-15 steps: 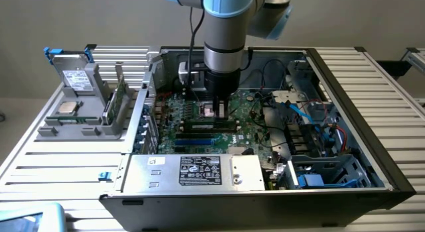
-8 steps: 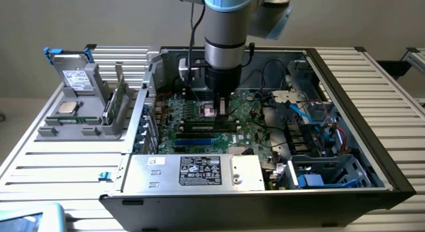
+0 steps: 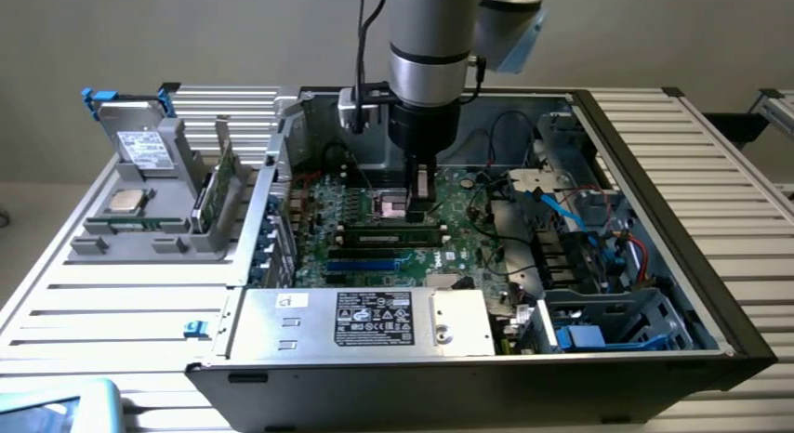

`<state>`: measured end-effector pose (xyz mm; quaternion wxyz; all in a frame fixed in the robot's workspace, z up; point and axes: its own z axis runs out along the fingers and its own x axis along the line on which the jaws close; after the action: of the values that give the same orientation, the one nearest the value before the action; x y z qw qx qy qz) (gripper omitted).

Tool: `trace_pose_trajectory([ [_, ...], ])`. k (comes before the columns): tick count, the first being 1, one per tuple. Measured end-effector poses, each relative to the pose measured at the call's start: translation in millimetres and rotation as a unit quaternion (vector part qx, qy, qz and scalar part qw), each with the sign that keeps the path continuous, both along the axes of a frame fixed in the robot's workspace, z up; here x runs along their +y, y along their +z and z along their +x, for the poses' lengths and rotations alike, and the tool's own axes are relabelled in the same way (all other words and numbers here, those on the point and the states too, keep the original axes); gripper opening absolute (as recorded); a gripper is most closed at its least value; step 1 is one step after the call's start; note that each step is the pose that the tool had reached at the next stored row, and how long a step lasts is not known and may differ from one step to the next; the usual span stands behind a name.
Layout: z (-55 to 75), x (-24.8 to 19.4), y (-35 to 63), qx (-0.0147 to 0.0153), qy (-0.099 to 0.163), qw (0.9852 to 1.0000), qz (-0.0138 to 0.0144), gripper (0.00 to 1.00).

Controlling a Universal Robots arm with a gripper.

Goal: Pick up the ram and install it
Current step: 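Insert the ram into the slot, then press down the ram until it locks into place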

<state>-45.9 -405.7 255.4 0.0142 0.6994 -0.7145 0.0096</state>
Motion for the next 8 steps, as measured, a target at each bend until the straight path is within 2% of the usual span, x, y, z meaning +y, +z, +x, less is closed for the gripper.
trace_pose_trajectory([
  [8, 0.0, 0.0, 0.0, 0.0000, 0.000, 1.0000, 0.0000, 0.23],
])
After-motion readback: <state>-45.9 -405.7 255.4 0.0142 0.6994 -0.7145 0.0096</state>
